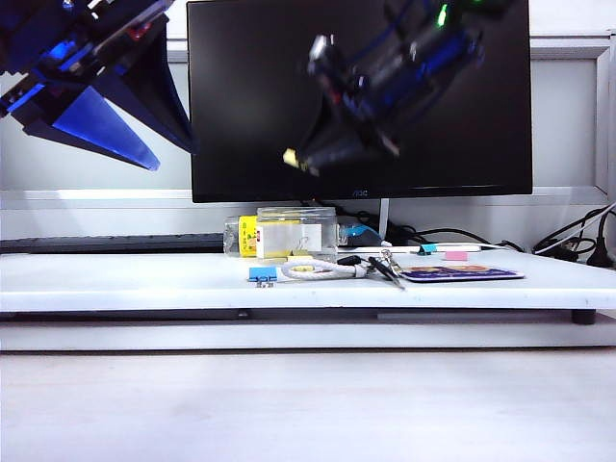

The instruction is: Pick up the clips with the largest number of clips of the same color on the table and place them in a round transparent plastic box.

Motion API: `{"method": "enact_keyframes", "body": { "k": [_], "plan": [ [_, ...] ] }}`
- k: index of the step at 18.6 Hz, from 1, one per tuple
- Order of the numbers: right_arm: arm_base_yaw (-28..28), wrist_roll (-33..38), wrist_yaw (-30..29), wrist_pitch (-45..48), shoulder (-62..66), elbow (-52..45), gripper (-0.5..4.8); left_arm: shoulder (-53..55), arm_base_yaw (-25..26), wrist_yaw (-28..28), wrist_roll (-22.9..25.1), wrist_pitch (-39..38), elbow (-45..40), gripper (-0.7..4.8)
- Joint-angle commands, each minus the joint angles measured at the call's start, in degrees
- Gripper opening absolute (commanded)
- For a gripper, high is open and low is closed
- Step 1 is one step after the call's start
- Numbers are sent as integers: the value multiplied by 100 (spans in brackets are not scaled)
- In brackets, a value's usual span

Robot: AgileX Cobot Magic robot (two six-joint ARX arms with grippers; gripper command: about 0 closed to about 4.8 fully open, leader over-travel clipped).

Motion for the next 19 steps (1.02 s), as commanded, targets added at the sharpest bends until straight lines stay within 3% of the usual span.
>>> {"method": "enact_keyframes", "body": {
  "k": [1,7,11,15,19],
  "plan": [
    [-4,129,28,343,238,35,72,-9,-7,-11,20,2,13,246],
    [-2,129,155,619,417,33,72,-9,-7,-11,20,-4,13,246],
    [-2,127,179,638,466,33,117,-9,-7,-11,20,-2,13,246],
    [-2,129,227,584,514,31,117,-9,-7,-11,17,-4,13,246],
    [0,129,-149,367,321,35,118,-9,-7,-11,22,-4,13,246]
  ]
}}
